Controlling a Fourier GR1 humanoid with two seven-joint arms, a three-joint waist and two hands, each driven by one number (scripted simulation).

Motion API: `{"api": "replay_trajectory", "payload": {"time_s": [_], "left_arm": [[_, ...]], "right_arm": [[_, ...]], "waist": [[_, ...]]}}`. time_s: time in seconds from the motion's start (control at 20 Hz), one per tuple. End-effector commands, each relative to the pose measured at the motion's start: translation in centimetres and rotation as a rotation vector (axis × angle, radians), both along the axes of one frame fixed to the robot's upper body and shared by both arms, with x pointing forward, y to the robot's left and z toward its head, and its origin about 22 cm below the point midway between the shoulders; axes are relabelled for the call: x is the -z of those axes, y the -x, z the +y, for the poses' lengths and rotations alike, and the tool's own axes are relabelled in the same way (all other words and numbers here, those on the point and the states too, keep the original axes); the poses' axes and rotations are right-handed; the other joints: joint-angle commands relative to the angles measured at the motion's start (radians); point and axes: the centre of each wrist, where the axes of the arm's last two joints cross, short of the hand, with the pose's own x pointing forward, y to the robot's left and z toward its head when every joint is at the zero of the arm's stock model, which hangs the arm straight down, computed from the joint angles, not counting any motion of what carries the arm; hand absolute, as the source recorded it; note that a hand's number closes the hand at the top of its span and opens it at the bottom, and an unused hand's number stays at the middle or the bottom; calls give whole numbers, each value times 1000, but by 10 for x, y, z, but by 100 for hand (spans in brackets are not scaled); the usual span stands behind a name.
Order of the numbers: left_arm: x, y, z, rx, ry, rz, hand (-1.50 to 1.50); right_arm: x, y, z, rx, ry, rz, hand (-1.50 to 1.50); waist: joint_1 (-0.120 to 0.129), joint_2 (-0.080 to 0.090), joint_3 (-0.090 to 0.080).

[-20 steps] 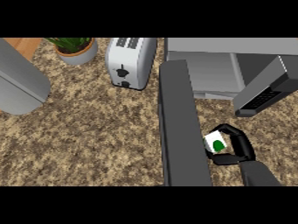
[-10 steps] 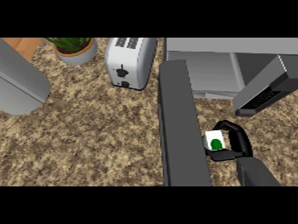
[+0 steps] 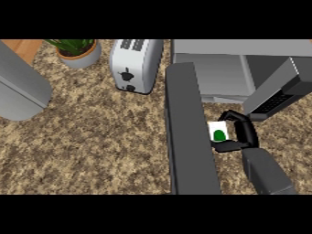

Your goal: Pick up the milk, place it into the microwave and close the microwave

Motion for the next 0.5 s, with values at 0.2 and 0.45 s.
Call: {"api": "replay_trajectory", "payload": {"time_s": [0.2, 0.45], "left_arm": [[-11, -8, -5, 17, 14, -50, -150], [-18, -9, -3, 44, -7, -60, -150]], "right_arm": [[-54, -55, -8, 6, 58, -76, 150], [-90, -86, -1, 44, 74, -57, 150]], "waist": [[6, 6, 0], [32, 15, 1]]}}
